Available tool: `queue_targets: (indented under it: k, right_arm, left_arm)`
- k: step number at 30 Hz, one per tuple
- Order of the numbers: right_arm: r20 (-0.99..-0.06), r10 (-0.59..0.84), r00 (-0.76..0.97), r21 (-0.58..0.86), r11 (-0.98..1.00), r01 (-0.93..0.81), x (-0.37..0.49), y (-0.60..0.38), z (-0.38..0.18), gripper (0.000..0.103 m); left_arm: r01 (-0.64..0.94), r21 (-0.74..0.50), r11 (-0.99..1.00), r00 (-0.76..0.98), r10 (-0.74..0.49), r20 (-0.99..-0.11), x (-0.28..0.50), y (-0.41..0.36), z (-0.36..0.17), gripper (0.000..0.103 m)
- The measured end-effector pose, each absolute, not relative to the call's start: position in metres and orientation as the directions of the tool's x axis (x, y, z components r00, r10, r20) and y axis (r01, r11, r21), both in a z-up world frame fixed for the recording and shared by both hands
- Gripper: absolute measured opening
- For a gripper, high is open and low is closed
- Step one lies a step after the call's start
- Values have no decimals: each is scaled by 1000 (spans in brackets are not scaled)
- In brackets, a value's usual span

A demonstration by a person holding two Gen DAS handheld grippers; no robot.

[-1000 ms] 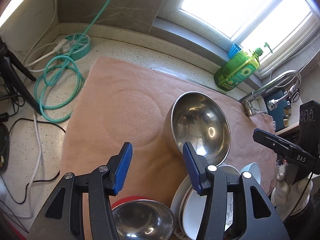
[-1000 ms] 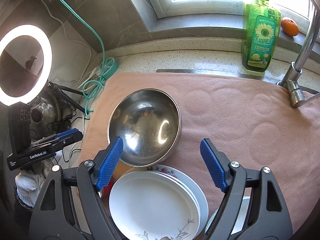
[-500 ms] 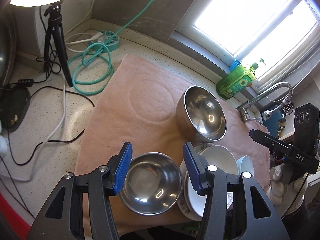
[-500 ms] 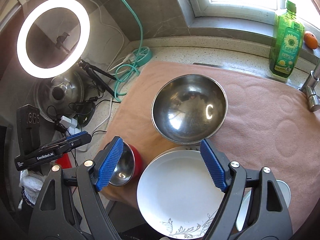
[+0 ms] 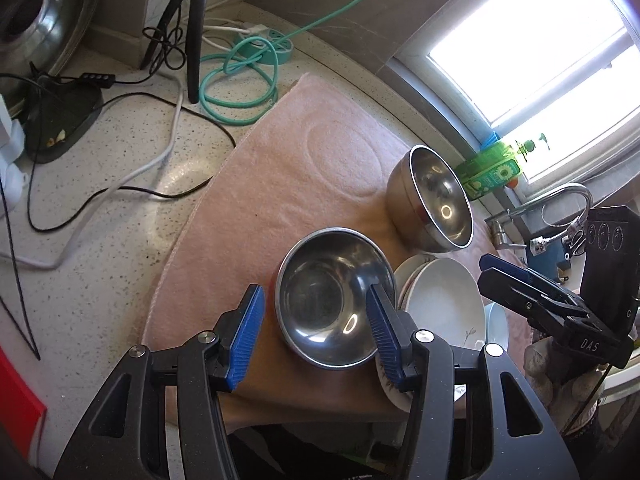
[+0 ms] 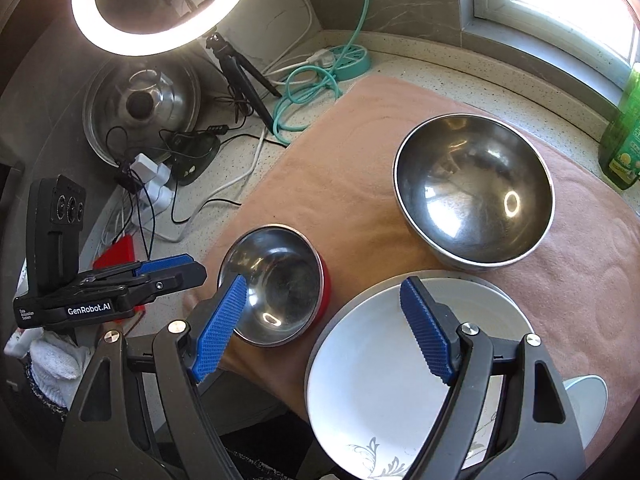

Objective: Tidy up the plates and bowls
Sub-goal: 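Move to the red-outside steel bowl and close both grippers on its rim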

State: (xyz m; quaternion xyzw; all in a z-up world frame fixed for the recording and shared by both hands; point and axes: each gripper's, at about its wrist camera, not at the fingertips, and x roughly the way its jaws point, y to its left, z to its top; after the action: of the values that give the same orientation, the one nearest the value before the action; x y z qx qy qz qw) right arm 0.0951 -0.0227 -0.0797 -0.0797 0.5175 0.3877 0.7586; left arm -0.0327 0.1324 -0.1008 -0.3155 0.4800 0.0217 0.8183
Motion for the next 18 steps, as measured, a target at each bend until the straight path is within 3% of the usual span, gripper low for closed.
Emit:
queue_targets:
  k: [9,13,18]
  right_arm:
    - [-883,456,109,255,662,-704,97,1,-111,81]
    - [-893,439,94,246,653,-717,98,9,-118,67]
    - [-901,427,71,256,656,-710,103,13,-126,51]
  left_arm:
    - [-364,-503,784,513,-282,-811,-44,127,-120,52]
    - [-366,-497,787,506,-280,-816,-43,127,-124,51]
    - [-367,-503,782,505,-287,-814,-42,127,-128,44]
